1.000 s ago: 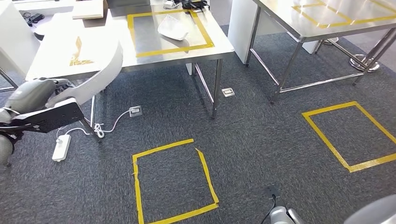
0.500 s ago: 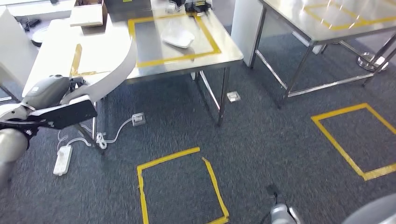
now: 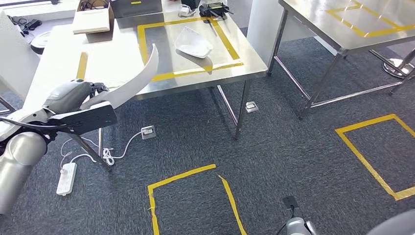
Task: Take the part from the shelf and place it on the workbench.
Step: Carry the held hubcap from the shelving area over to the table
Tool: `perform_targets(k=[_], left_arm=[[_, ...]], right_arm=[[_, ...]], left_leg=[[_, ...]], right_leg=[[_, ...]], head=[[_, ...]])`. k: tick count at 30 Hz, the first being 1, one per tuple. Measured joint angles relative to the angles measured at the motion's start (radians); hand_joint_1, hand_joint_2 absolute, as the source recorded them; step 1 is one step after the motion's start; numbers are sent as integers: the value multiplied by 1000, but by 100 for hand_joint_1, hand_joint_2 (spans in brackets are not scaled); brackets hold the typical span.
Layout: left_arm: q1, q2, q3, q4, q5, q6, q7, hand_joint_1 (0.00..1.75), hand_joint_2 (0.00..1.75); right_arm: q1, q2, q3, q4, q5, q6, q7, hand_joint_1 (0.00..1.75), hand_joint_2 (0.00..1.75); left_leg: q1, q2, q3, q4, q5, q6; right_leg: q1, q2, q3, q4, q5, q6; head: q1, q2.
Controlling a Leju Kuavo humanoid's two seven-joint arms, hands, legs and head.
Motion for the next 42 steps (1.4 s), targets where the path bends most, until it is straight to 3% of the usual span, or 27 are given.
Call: perform_targets(k=[2, 4, 7, 9, 10, 11, 13, 14, 15, 17, 18, 20, 22, 24, 25, 26, 28, 29, 31, 32, 35, 38, 42], left_arm=[[-4, -4, 0, -1, 0, -2, -2, 175, 175], [-12, -6, 0, -3, 1, -2, -5, 175, 175], [-13, -6, -1, -1, 2, -2, -11, 175, 175], [-6, -6, -1, 1, 2, -2, -14, 175, 175], [-4, -6, -2, 3, 2, -2, -16, 175, 175], [-2, -7, -2, 4, 1, -1, -17, 175, 175], [-1, -8, -2, 6, 1, 0, -18, 175, 175], [0, -10, -3, 7, 0, 2, -18, 175, 175], [2, -14, -4, 9, 0, 3, -18, 175, 175], [4, -23, -6, 10, 0, 5, -17, 175, 175], [4, -30, -6, 10, 0, 5, -16, 175, 175], [0, -42, -6, 8, 0, 6, -16, 175, 175], [-2, -48, -7, 9, 0, 7, -15, 175, 175], [2, -49, -8, 13, 0, 7, -13, 175, 175], [5, -50, -8, 15, 0, 7, -12, 175, 175], [6, -52, -9, 16, -1, 7, -11, 175, 175], [4, -57, -9, 17, -4, 7, -6, 175, 175], [2, -59, -10, 18, -6, 8, -2, 175, 175], [-2, -62, -10, 21, -12, 12, 5, 175, 175], [-4, -61, -11, 23, -15, 16, 10, 175, 175], [-13, -54, -11, 30, -24, 25, 22, 175, 175], [-20, -49, -11, 37, -32, 32, 31, 175, 175], [-23, -33, -11, 52, -55, 52, 62, 175, 175]], right_arm=[[-2, 2, -1, 0, 1, 1, -1, 0, 0], [-4, 2, -2, -1, 1, 1, -3, 0, 0], [-4, 1, -2, -1, 1, 3, -5, 0, 0], [-3, 1, -2, -1, 2, 4, -4, 0, 0], [-2, 1, -2, -1, 2, 5, -4, 0, 0], [-1, 1, -2, -1, 2, 6, -4, 0, 0], [1, 6, -2, 0, 3, 7, -3, 0, 0], [1, 8, -3, 0, 4, 7, -3, 0, 0], [1, 10, -3, 0, 4, 8, -2, 0, 0], [1, 11, -3, -1, 2, 6, 1, 0, 0], [2, 12, -4, -1, 1, 5, 2, 0, 0], [-1, 12, -4, -1, -1, 0, 4, 0, 0], [-8, 7, -4, -1, -2, -3, 5, 0, 0], [-10, 3, -4, -1, -2, -5, 6, 0, 0], [-8, 3, -4, -1, -2, -8, 7, 0, 0], [-5, 3, -5, -1, -2, -14, 8, 0, 0], [-4, 3, -5, -1, -1, -24, 10, 0, 0], [-4, 3, -6, -1, 0, -27, 10, 0, 0], [-5, 3, -6, -1, 2, -31, 7, 0, 0], [-5, 3, -6, -1, 3, -32, 4, 0, 0], [-4, 4, -6, -1, 5, -33, -2, 0, 0], [-4, 4, -6, -1, 7, -33, -4, 0, 0], [-5, 4, -6, -1, 10, -33, -4, 0, 0]], left_leg=[[1, 11, 17, 12, -12, -13], [7, -3, -2, 69, -14, -22], [15, -31, -112, 238, -70, -32], [14, -34, -182, 295, -107, -31], [12, -36, -198, 279, -95, -25], [10, -42, -201, 234, -56, -15], [-2, -79, -188, 100, 73, 15], [-8, -100, -179, 47, 121, 27], [-13, -114, -172, 15, 152, 34], [-17, -109, -159, -3, 157, 34], [-15, -98, -151, -12, 157, 34], [-7, -78, -131, -32, 154, 35], [-2, -58, -117, -36, 144, 35], [4, -42, -108, -29, 129, 30], [8, -37, -105, -23, 121, 27], [14, -33, -103, -13, 112, 21], [23, -27, -104, 16, 88, 5], [24, -26, -106, 29, 78, -4], [20, -26, -111, 41, 65, -12], [18, -26, -111, 40, 64, -8], [16, -26, -106, 30, 67, 10], [16, -26, -104, 25, 70, 9], [15, -26, -105, 28, 69, 6]], right_leg=[[0, 21, 14, -2, -6, -20], [-2, 45, 35, -1, -21, -36], [0, 79, 67, -2, -46, -48], [3, 105, 88, -1, -63, -49], [6, 118, 100, -2, -72, -49], [10, 131, 111, -2, -80, -49], [14, 153, 127, -2, -95, -49], [12, 163, 130, -3, -100, -47], [8, 172, 131, -4, -105, -43], [3, 190, 132, -11, -112, -31], [4, 184, 134, -10, -118, -26], [9, 138, 115, 31, -144, -12], [5, 88, 45, 150, -191, 5], [-5, 75, -25, 251, -207, 21], [-11, 73, -36, 253, -186, 29], [-18, 71, -27, 214, -148, 38], [-27, 66, 23, 87, -77, 54], [-29, 67, 44, 42, -60, 51], [-29, 73, 57, 22, -63, 33], [-30, 74, 59, 21, -62, 24], [-30, 75, 60, 21, -63, 15], [-28, 75, 61, 21, -63, 8], [-30, 74, 61, 21, -63, 7]], head=[[-3, 0], [-5, 0], [-7, 0], [-8, 0], [-8, 0], [-8, 0], [-6, 0], [-4, 0], [-4, 0], [-6, 0], [-7, 0], [-4, 0], [2, 0], [4, 0], [4, 0], [4, 0], [6, 0], [8, 0], [10, 0], [10, 0], [10, 0], [10, 0], [10, 0]])
